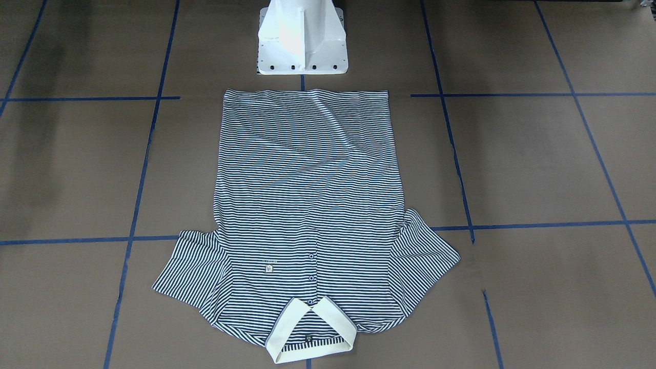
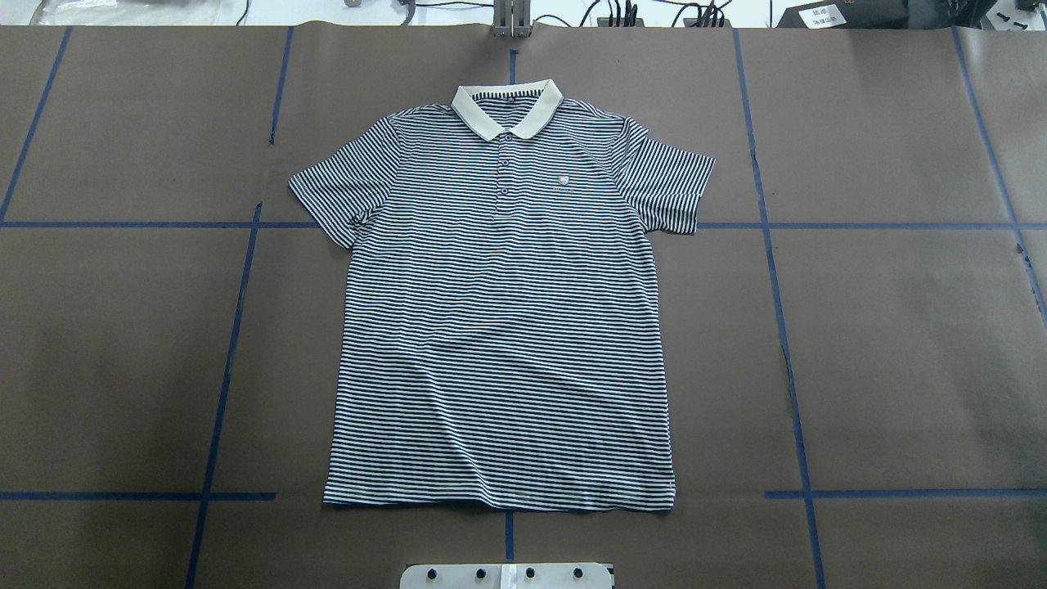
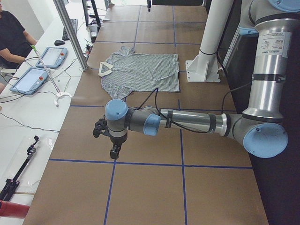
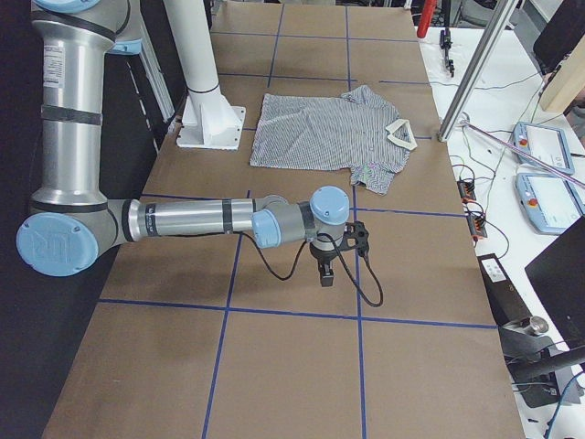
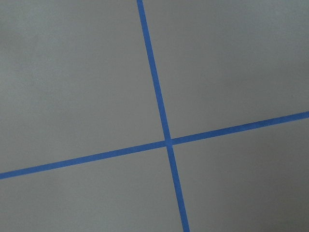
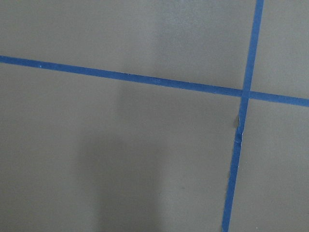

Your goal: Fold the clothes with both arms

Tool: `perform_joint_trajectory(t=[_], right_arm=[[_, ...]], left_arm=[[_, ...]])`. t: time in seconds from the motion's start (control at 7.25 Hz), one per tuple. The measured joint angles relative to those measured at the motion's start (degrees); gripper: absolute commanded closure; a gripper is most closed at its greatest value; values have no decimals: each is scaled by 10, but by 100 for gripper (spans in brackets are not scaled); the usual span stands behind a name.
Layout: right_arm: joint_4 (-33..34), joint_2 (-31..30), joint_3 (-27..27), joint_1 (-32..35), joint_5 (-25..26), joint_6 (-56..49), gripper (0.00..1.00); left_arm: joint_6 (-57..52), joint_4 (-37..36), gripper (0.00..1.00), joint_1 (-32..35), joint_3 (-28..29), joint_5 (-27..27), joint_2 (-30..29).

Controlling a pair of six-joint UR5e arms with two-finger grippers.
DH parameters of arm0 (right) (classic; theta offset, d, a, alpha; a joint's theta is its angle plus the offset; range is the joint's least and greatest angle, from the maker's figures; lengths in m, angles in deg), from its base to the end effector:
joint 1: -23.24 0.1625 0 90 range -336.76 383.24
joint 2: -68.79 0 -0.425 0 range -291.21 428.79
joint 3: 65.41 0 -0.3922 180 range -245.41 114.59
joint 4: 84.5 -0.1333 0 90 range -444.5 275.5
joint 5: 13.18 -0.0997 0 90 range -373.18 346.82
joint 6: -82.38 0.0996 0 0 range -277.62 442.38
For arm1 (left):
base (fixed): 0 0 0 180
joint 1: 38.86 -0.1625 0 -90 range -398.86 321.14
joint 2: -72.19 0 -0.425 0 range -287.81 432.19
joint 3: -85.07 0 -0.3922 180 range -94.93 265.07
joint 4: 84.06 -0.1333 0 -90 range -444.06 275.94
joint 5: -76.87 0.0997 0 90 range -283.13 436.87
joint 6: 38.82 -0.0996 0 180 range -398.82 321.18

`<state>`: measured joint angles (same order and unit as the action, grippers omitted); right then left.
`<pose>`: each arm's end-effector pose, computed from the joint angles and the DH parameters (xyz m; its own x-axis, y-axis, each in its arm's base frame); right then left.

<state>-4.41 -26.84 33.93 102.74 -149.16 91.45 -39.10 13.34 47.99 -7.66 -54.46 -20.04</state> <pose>-0.0237 -0.4664 0.6039 0.6722 -0.1388 0.7273 0.0720 0.9899 0.1224 -0.0388 -0.5236 0.6050 0.7417 0.1872 -0.6440 -0.0573 0.9744 0.2172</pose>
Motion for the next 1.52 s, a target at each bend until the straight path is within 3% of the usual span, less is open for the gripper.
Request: perform_joint_trajectory(t=[0.28, 0.69, 0.97, 1.24, 1.52], right_arm=[[-2, 16, 7, -10, -2, 44, 0], [-8, 153, -17, -91, 20, 263, 0], [-60, 285, -110, -177, 96, 453, 1], [-226, 358, -249, -235, 170, 584, 25], [-302, 398, -335, -275, 254, 640, 34]], left_arm=[[51, 14, 0, -1, -14, 1, -1], [69, 60, 0, -4, -27, -5, 16], [73, 83, 0, -8, -37, -17, 23], [75, 90, 0, -22, -35, -41, 29], [76, 92, 0, -28, -39, -47, 31]])
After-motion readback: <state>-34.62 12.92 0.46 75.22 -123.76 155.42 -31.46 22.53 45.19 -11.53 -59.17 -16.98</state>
